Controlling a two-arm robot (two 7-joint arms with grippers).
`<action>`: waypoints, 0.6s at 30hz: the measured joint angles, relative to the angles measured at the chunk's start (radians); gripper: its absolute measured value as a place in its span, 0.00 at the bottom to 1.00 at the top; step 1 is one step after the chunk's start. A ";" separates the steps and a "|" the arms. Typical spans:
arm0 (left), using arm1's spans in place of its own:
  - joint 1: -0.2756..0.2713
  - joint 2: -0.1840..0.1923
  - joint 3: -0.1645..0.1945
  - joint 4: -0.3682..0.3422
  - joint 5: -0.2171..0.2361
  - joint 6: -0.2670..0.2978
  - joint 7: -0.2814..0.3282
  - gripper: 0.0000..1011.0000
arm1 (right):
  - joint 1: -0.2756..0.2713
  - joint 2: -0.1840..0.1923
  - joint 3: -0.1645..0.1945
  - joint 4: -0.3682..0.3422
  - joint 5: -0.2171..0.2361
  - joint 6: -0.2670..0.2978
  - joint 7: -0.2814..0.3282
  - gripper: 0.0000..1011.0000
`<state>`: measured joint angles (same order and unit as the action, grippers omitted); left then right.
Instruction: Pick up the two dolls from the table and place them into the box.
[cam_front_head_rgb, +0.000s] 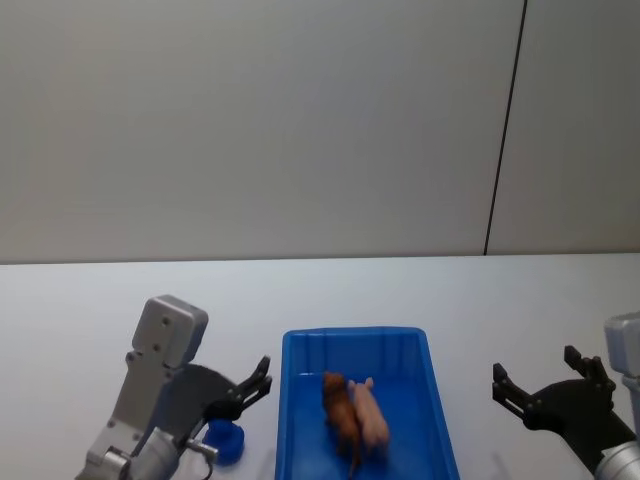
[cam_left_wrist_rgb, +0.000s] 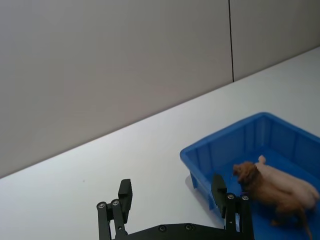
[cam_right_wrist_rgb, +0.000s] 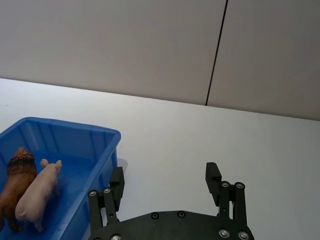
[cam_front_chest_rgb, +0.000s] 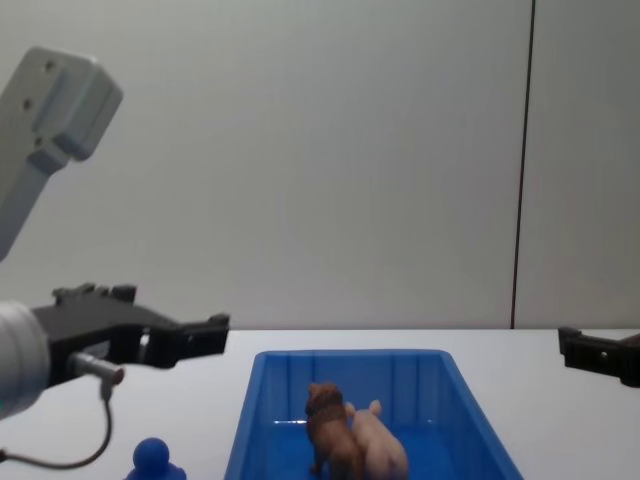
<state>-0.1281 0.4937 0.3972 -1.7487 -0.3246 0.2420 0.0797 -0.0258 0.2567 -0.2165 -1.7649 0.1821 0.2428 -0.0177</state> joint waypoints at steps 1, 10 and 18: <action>0.002 0.003 -0.002 0.000 -0.003 0.006 0.000 0.99 | 0.000 0.000 0.000 0.000 0.000 0.000 0.000 0.99; 0.010 0.024 -0.019 0.029 -0.028 0.047 -0.045 0.99 | -0.001 0.001 0.001 -0.001 0.001 0.000 -0.002 0.99; -0.011 0.018 -0.026 0.096 -0.032 0.056 -0.104 0.99 | -0.002 0.002 0.002 -0.002 0.001 0.000 -0.003 0.99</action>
<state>-0.1395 0.5119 0.3712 -1.6522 -0.3570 0.2984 -0.0244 -0.0276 0.2583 -0.2149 -1.7672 0.1833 0.2426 -0.0203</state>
